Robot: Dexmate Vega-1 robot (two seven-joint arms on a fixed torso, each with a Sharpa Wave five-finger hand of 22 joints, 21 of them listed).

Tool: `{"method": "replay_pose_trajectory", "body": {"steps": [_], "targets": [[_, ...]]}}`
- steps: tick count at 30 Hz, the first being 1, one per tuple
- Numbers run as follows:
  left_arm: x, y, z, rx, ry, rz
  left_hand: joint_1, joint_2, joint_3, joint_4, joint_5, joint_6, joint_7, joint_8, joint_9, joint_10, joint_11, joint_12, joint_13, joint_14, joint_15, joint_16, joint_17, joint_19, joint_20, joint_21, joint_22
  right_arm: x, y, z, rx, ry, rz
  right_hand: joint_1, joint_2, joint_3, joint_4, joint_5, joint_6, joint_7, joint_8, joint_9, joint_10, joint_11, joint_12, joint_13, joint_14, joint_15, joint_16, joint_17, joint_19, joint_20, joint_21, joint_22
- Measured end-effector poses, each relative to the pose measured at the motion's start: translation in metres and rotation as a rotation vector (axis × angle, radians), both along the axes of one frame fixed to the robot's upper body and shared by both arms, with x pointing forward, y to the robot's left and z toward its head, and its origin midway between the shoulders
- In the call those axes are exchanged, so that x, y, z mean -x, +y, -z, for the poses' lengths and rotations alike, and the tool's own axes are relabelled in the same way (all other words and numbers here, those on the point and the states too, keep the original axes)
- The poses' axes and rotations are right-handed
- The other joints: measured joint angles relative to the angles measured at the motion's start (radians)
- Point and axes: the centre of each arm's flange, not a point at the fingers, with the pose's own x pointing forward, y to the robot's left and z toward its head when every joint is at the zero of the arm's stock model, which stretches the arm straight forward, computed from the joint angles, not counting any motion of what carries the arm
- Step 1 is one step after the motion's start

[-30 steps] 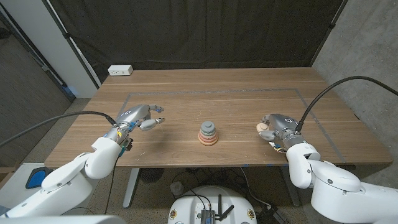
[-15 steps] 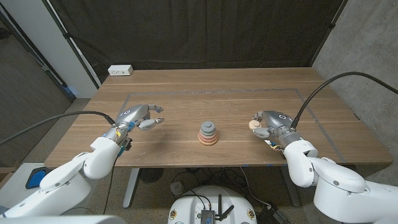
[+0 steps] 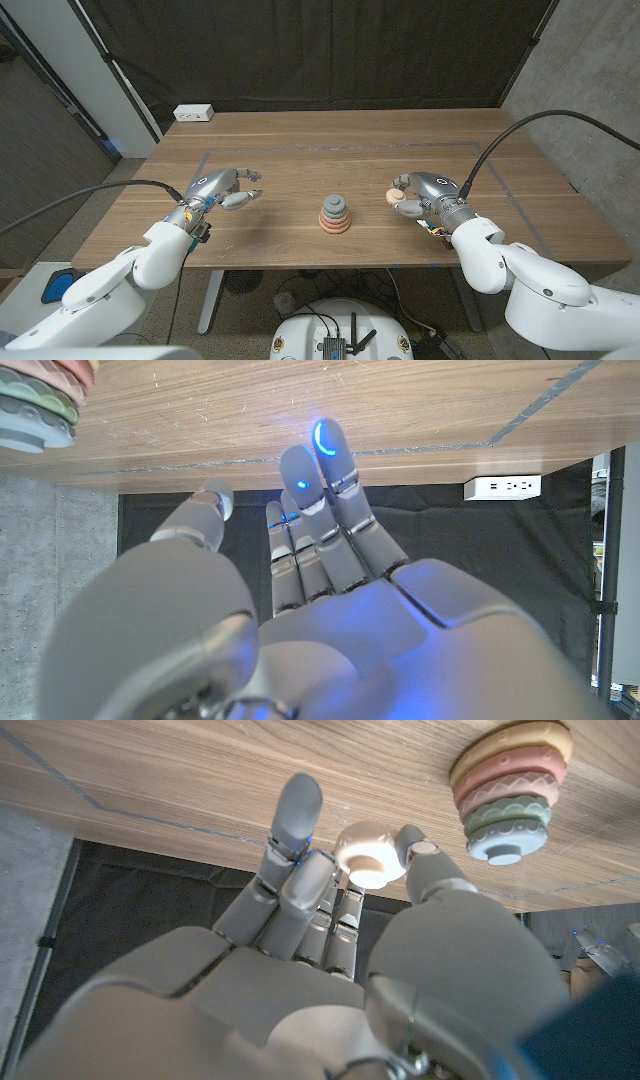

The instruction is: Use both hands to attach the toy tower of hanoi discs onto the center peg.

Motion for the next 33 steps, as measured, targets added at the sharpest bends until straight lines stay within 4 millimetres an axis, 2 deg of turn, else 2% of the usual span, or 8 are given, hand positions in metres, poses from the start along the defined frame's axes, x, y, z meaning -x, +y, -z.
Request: {"method": "replay_pose_trajectory", "body": {"steps": [3,15,20,23,27,29,32,33], "targets": [[0.000,0.000,0.000,-0.002,0.001,-0.002,0.000,0.000,0.000,0.000,0.000,0.000,0.000,0.000,0.000,0.000,0.000,0.000,0.000,0.000,0.000,0.004,0.000,0.000,0.000,0.000,0.000,-0.002,-0.001,-0.002,-0.006,-0.006,0.006,0.000,0.000,0.000,0.000,0.000,0.003,0.000,0.000,-0.002,0.002,0.002,0.000,0.004,0.000,0.000,0.000,0.005,0.005,-0.005,0.000,0.000],[0.003,-0.002,-0.002,-0.009,-0.005,-0.001,0.000,0.000,0.004,-0.004,0.000,0.000,0.000,0.000,0.000,0.000,0.000,0.000,-0.005,0.011,-0.004,0.007,-0.003,0.011,0.000,0.004,0.000,-0.001,0.022,-0.016,0.047,-0.030,-0.106,0.007,-0.007,0.000,0.000,-0.004,0.005,-0.002,-0.004,-0.002,0.002,0.002,-0.001,0.015,0.000,0.000,0.000,0.005,0.016,-0.005,0.000,0.002],[0.003,-0.002,-0.002,-0.012,-0.005,-0.002,0.000,0.000,0.004,-0.004,0.000,0.000,0.000,0.000,0.000,0.000,0.000,0.000,-0.005,0.011,-0.004,0.007,-0.003,0.011,0.000,0.003,-0.001,-0.003,0.021,-0.020,0.031,-0.041,-0.102,0.007,-0.007,0.000,0.000,-0.004,0.005,-0.002,-0.007,-0.002,0.002,0.002,-0.004,0.016,0.000,0.000,0.000,0.005,0.016,-0.005,0.000,0.005],[0.003,-0.002,-0.002,-0.010,-0.008,-0.003,0.000,0.000,0.004,-0.004,0.000,0.000,0.000,0.000,0.000,0.000,0.000,0.000,-0.009,0.011,-0.004,0.007,-0.003,0.011,0.000,0.003,-0.003,-0.001,0.030,-0.026,0.073,-0.047,-0.146,0.007,-0.007,0.000,0.000,-0.004,0.007,-0.004,-0.008,-0.002,0.002,0.002,-0.004,0.021,0.000,0.000,0.000,0.005,0.016,-0.005,0.000,0.005],[0.003,-0.002,-0.003,-0.010,-0.017,-0.013,0.000,0.000,0.004,-0.004,0.000,0.000,0.000,0.000,0.000,0.000,0.000,0.000,-0.010,0.011,-0.004,0.007,-0.003,0.011,0.000,0.003,0.000,-0.004,0.026,-0.029,0.064,-0.056,-0.132,0.007,-0.007,0.000,0.000,-0.007,0.007,-0.004,-0.008,-0.002,0.002,0.002,-0.005,0.021,0.000,0.000,0.000,0.005,0.016,-0.005,0.000,0.005],[0.002,-0.006,0.000,0.002,-0.017,-0.011,0.000,0.000,0.004,-0.004,0.000,0.000,0.000,0.000,0.000,0.000,0.000,0.000,-0.010,0.011,-0.004,0.007,-0.003,0.011,0.000,0.003,0.000,-0.003,0.035,-0.030,0.093,-0.049,-0.187,0.012,-0.012,0.000,0.000,-0.007,0.007,-0.004,-0.008,-0.002,0.002,0.002,-0.005,0.021,0.000,0.000,0.000,0.005,0.016,-0.005,0.000,0.005],[0.002,-0.004,-0.001,0.003,-0.026,-0.022,0.000,0.000,0.004,-0.004,0.000,0.000,0.000,0.000,0.000,0.000,0.000,-0.001,-0.010,0.011,-0.004,0.007,-0.003,0.011,0.000,0.003,0.000,-0.007,0.032,-0.032,0.087,-0.055,-0.174,0.012,-0.012,0.000,0.000,-0.007,0.007,-0.004,-0.008,-0.002,0.002,0.002,-0.005,0.020,0.000,0.000,0.000,0.005,0.016,-0.005,0.000,0.005],[0.001,-0.010,0.003,0.014,-0.023,-0.014,0.000,0.000,0.004,-0.004,0.000,0.000,0.000,0.000,0.000,0.000,0.000,-0.005,-0.010,0.011,-0.004,0.007,-0.004,0.011,0.000,0.003,0.000,-0.005,0.040,-0.032,0.108,-0.054,-0.223,0.012,-0.012,0.000,0.000,-0.007,0.007,-0.004,-0.008,-0.002,0.002,0.002,-0.005,0.020,0.000,0.000,0.000,0.005,0.016,-0.005,0.000,0.005]]}}
